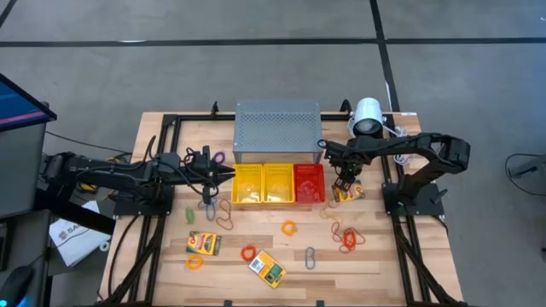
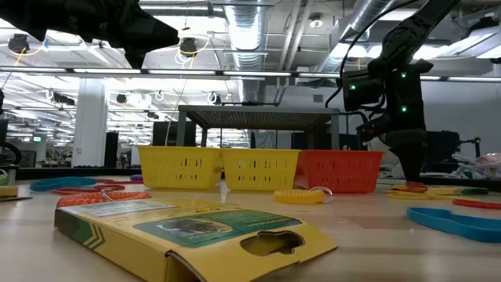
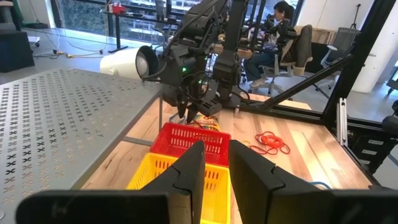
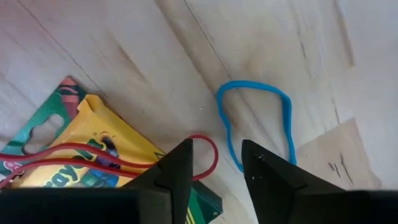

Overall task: Pick & Place Office Desk Supplies
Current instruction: Put the blue rubber band into the red bin, then put the yellow rubber band into the red bin

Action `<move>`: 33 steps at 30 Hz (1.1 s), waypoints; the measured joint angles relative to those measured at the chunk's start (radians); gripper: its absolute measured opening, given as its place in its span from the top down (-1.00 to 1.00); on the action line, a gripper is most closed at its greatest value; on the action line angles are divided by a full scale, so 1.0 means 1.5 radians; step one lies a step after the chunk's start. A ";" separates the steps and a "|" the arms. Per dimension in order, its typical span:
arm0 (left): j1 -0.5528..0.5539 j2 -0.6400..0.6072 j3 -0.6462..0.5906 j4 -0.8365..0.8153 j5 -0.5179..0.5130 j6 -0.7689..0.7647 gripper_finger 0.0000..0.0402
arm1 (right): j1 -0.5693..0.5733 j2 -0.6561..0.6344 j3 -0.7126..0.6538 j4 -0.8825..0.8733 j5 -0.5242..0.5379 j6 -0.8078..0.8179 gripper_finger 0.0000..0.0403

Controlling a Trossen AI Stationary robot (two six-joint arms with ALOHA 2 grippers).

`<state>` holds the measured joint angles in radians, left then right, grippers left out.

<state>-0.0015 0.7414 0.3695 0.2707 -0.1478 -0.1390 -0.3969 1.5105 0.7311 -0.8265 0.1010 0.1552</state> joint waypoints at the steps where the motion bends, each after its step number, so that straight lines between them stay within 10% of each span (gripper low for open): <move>1: 0.000 0.000 0.000 0.001 0.000 0.000 0.67 | 0.000 0.000 0.000 0.000 0.000 -0.001 0.43; 11: 0.000 0.000 0.000 0.015 0.000 0.000 0.67 | 0.000 0.000 0.000 0.000 -0.005 -0.003 0.97; 33: 0.000 0.000 0.000 0.015 0.000 -0.005 0.67 | 0.060 -0.030 0.015 -0.043 -0.075 0.014 0.96</move>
<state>-0.0017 0.7415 0.3695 0.2934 -0.1475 -0.1472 -0.3062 1.4661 0.7540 -0.8912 -0.0116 0.1764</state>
